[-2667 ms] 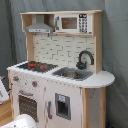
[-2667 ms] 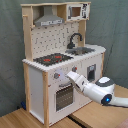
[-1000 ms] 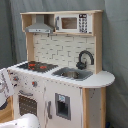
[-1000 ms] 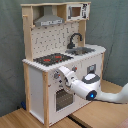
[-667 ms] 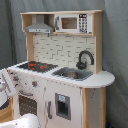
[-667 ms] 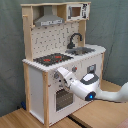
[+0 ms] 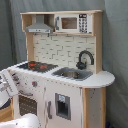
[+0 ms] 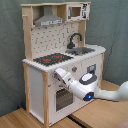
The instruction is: Play with the kitchen
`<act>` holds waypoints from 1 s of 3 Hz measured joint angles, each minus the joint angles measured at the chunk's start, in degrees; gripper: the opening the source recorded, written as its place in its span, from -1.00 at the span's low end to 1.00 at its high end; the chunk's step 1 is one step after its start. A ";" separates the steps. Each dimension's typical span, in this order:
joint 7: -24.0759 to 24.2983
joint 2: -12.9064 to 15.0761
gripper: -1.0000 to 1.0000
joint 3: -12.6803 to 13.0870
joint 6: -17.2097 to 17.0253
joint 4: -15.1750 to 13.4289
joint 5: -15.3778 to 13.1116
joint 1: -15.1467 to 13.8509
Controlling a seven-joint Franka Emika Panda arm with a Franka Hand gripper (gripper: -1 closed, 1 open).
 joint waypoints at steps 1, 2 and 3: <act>-2.54 0.78 -1.00 0.03 0.07 0.16 0.01 -0.02; -8.95 0.88 -1.00 0.03 0.07 0.17 0.01 -0.02; -15.02 0.89 -1.00 0.00 0.06 0.19 0.01 -0.02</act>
